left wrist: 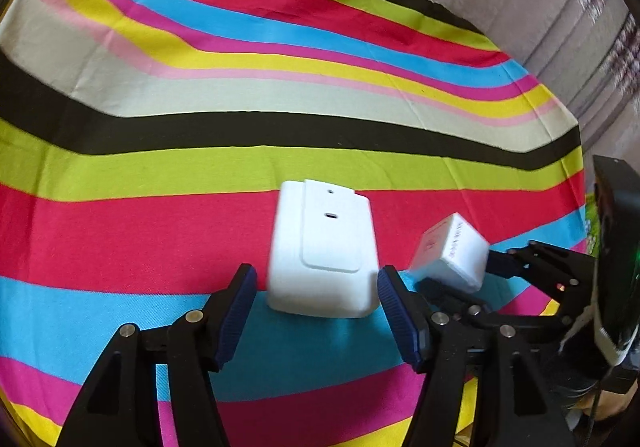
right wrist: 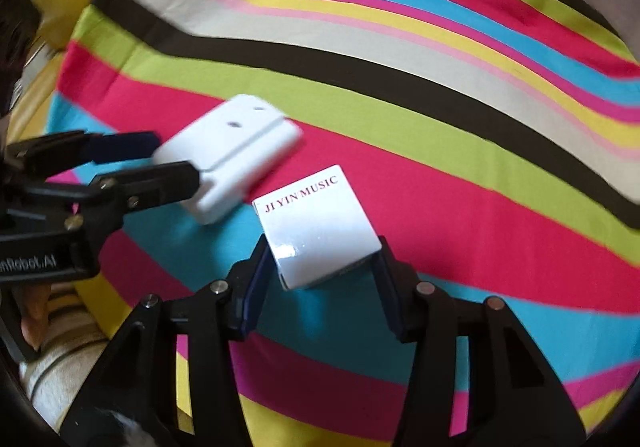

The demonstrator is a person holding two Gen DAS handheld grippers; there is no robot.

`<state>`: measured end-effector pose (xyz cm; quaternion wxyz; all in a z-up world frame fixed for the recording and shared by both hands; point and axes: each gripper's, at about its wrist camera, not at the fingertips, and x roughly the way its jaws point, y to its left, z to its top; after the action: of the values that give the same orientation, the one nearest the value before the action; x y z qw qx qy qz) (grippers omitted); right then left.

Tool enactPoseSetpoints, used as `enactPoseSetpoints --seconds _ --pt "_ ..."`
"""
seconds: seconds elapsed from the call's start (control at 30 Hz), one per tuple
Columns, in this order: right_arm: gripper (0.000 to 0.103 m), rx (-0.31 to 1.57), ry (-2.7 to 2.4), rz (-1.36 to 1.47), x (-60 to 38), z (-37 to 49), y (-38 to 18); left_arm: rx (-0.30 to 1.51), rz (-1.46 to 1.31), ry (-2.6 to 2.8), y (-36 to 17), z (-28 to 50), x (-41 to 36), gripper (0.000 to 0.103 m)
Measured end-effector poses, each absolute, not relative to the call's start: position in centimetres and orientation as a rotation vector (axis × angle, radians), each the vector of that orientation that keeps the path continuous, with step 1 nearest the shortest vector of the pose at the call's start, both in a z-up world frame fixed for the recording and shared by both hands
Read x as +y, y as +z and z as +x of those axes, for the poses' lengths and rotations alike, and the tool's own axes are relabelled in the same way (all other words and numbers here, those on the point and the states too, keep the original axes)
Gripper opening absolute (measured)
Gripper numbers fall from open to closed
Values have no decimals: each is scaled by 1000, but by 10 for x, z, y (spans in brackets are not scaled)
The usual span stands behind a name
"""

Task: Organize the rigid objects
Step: 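Grasp the charger with the left tool while the right tool grasps the JIYIN MUSIC box, then carry the charger and JIYIN MUSIC box to the storage box with both tools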

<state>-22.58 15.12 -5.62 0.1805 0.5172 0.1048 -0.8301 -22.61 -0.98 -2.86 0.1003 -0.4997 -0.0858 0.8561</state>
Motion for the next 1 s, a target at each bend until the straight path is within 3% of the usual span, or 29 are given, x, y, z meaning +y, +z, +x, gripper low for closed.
enactPoseSetpoints --seconds 0.17,0.4,0.5,1.0 --pt "53 166 -2438 1520 172 -221 -57 -151 -1500 2535 -34 -231 6 70" --pt "53 126 -2486 1537 179 -221 -57 -80 -1545 2577 -42 -237 12 70" --pt "53 123 -2493 1543 178 -217 -55 -33 -1537 2596 -41 -237 16 65" --pt "52 59 -2566 1547 191 -179 -36 -124 -1414 2544 -1 -193 32 65"
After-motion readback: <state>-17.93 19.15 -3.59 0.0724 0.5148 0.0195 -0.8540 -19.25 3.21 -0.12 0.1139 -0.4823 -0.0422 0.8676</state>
